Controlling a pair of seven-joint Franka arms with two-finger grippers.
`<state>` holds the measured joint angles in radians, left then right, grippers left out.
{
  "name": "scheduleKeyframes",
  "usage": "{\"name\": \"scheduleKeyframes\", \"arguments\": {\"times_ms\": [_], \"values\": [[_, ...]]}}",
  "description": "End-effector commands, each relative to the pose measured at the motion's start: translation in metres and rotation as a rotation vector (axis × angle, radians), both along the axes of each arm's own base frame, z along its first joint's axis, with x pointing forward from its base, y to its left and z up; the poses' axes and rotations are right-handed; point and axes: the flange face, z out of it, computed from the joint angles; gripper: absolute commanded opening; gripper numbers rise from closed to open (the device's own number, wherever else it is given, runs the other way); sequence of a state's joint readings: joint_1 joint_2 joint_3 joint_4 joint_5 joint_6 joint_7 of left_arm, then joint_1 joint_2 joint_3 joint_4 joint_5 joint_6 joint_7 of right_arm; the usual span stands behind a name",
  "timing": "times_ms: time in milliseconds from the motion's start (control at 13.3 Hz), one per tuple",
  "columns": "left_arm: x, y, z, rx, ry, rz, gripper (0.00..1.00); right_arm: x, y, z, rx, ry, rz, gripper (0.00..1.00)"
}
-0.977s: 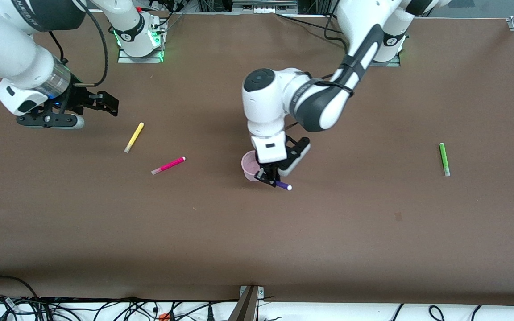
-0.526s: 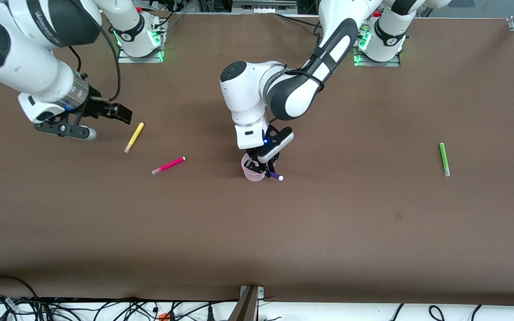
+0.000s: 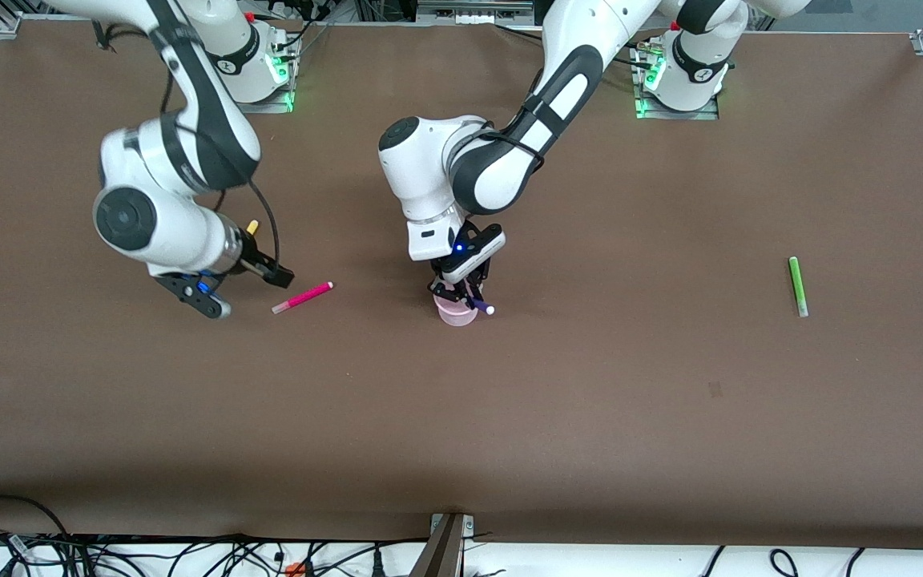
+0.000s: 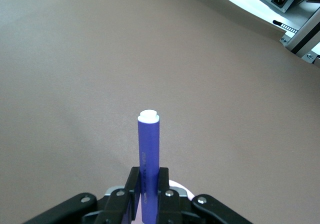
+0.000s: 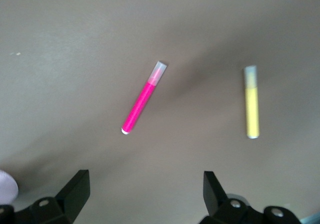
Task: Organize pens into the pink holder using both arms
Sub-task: 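Drop the blue marker into the cup while the right gripper reaches the pink marker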
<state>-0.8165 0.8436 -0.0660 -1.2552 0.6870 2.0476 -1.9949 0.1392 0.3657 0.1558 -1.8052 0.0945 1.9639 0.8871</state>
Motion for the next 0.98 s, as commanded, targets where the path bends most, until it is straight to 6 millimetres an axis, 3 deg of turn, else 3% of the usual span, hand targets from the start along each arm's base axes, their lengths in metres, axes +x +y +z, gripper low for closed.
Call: {"name": "scheduleKeyframes", "arguments": {"times_ms": [0,75,150,301,376,451,676,902], "values": [[0.002,-0.001,0.007,0.016,-0.04,0.006,0.14,0.008,0.005,-0.038,0.033,0.042,-0.148,1.0],[0.003,-0.001,0.008,0.015,-0.042,0.009,0.56,0.011,0.006,-0.055,0.026,0.061,-0.195,1.0],[0.008,0.004,0.009,0.023,-0.049,0.015,0.81,0.012,0.008,-0.071,0.036,0.08,-0.246,1.0],[0.016,0.01,0.02,0.019,-0.059,0.02,0.85,0.012,0.011,-0.095,0.063,0.103,-0.289,1.0],[0.023,0.015,0.037,0.008,-0.071,0.028,0.86,0.011,0.012,-0.11,0.062,0.107,-0.295,0.99],[0.04,0.032,0.065,-0.008,-0.076,0.041,0.86,0.008,0.017,-0.121,0.061,0.112,-0.293,0.99],[0.088,0.106,0.153,-0.108,0.052,0.037,0.86,0.003,0.022,-0.138,0.049,0.134,-0.299,0.9],[0.121,0.213,0.226,-0.202,0.281,-0.087,0.86,0.0,0.031,-0.15,0.05,0.121,-0.293,0.77]]}}
